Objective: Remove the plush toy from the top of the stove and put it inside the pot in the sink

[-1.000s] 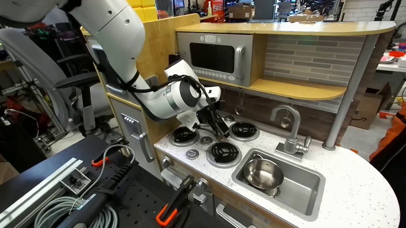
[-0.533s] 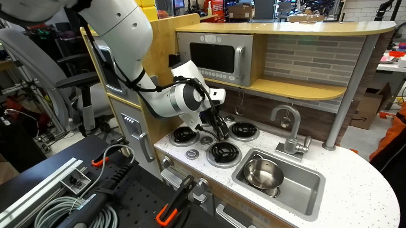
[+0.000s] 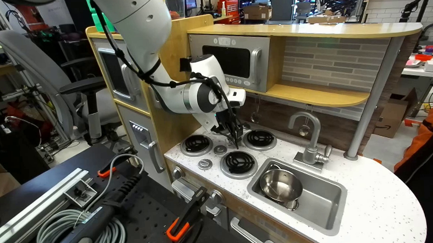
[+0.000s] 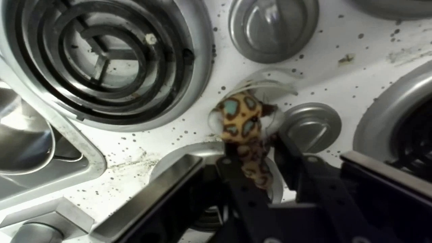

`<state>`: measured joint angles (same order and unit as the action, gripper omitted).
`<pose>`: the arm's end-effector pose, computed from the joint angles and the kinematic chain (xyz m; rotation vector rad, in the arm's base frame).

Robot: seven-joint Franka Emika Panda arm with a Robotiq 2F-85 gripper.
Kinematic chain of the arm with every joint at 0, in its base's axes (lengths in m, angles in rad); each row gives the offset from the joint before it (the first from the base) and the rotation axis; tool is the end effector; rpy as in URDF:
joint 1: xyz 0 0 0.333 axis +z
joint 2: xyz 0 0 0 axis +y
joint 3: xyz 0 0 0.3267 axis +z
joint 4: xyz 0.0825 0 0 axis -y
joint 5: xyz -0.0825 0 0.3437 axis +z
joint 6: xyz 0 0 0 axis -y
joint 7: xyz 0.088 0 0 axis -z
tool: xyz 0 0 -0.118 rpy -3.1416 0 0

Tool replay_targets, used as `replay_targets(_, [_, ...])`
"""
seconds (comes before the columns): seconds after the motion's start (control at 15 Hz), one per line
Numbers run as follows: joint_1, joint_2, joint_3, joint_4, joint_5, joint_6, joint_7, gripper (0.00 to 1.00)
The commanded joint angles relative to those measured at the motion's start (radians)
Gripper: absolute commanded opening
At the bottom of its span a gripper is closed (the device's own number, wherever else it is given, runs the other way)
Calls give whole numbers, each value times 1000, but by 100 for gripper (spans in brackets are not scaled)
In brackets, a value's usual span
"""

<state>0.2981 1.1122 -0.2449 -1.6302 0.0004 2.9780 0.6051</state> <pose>0.6565 0.0584 0.0400 2.9425 -0.5815 0.4719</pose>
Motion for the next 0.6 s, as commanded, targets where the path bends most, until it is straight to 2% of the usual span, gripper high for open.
replay_targets(0.0, [-76, -185, 74, -146, 54, -126, -120, 12])
replay_targets(0.07, [-85, -215, 67, -172, 63, -160, -122, 11])
replay_targets(0.2, [-87, -250, 30, -199, 77, -237, -94, 0])
replay_targets(0.53, [-122, -212, -72, -162, 72, -398, 49, 1])
